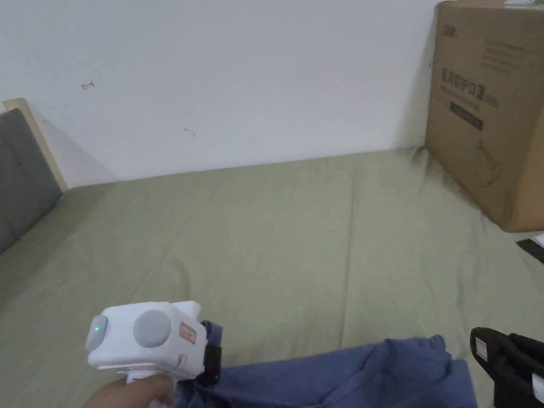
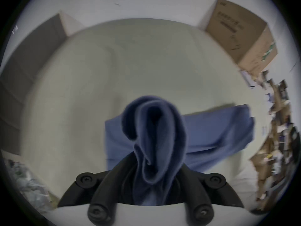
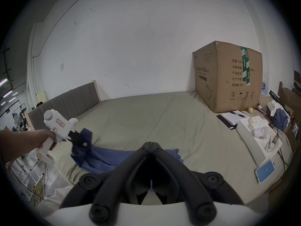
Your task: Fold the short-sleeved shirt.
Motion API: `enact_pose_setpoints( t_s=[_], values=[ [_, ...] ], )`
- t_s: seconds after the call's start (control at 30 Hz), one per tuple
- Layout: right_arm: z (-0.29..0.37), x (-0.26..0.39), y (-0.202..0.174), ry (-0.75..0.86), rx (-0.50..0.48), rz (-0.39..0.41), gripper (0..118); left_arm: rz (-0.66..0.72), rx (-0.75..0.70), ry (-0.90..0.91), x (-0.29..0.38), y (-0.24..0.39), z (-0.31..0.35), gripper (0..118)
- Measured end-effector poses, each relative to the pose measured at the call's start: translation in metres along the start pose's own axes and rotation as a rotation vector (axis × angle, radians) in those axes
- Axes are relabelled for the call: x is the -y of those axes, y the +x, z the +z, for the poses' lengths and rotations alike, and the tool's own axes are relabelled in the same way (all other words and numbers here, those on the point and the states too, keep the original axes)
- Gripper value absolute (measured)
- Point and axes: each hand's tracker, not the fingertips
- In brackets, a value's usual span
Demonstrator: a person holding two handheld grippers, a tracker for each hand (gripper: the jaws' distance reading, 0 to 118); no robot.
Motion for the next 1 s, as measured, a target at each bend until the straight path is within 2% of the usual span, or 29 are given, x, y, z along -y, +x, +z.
enact_pose_setpoints(
  t_s=[0.03, 0.07, 0.1, 0.13, 0.17, 0.23, 0.33, 0.4, 0.43, 0.47, 0.5, 0.53, 0.63, 0.7, 0.83, 0.97, 1.0],
  values=[
    [0.001, 0.001, 0.003, -0.002, 0.007, -0.006, 0, 0.010, 0.072, -0.009, -0.003, 0.016, -0.009, 10],
    [0.002, 0.001, 0.006, -0.004, 0.011, -0.013, 0, 0.030, 0.151, -0.038, -0.006, 0.030, -0.018, 23],
    [0.002, 0.003, 0.009, -0.006, 0.012, -0.018, 0, 0.034, 0.195, -0.058, -0.010, 0.044, -0.024, 48],
    [0.003, 0.004, 0.011, -0.008, 0.012, -0.021, 0, 0.047, 0.230, -0.075, -0.010, 0.052, -0.029, 93],
    [0.003, 0.005, 0.013, -0.010, 0.015, -0.021, 0, 0.052, 0.235, -0.070, -0.012, 0.058, -0.030, 112],
    [0.001, 0.006, 0.015, -0.018, 0.025, -0.021, 0, 0.025, 0.221, 0.023, -0.018, 0.063, -0.018, 115],
    [-0.001, 0.008, 0.019, -0.016, 0.025, -0.041, 0, -0.035, 0.133, 0.062, -0.016, 0.046, 0.005, 115],
    [-0.005, 0.010, 0.020, -0.023, 0.024, -0.052, 0, -0.053, 0.053, 0.069, -0.010, 0.029, 0.016, 112],
    [-0.007, 0.012, 0.020, -0.028, 0.025, -0.056, 0, -0.071, 0.019, 0.069, -0.006, 0.021, 0.020, 100],
    [-0.008, 0.012, 0.020, -0.033, 0.024, -0.060, 0, -0.094, -0.014, 0.088, -0.001, 0.016, 0.023, 77],
    [-0.010, 0.013, 0.019, -0.039, 0.022, -0.065, 0, -0.127, -0.060, 0.118, 0.004, 0.011, 0.024, 44],
    [-0.011, 0.014, 0.019, -0.043, 0.020, -0.070, 0, -0.150, -0.100, 0.126, 0.008, 0.009, 0.021, 6],
    [-0.012, 0.015, 0.018, -0.054, 0.012, -0.072, 0, -0.166, -0.190, 0.105, 0.017, 0.007, 0.003, 3],
    [-0.012, 0.016, 0.017, -0.059, 0.011, -0.066, 0, -0.160, -0.123, 0.055, 0.018, 0.014, -0.019, 3],
    [-0.010, 0.017, 0.016, -0.068, 0.014, -0.061, 0, -0.190, -0.105, -0.055, 0.029, 0.040, -0.071, 3],
    [-0.012, 0.017, 0.016, -0.078, 0.017, -0.070, 0, -0.298, -0.215, -0.036, 0.038, 0.085, -0.079, 3],
    [-0.012, 0.016, 0.016, -0.080, 0.020, -0.068, 0, -0.309, -0.177, -0.024, 0.037, 0.093, -0.074, 3]
  ],
)
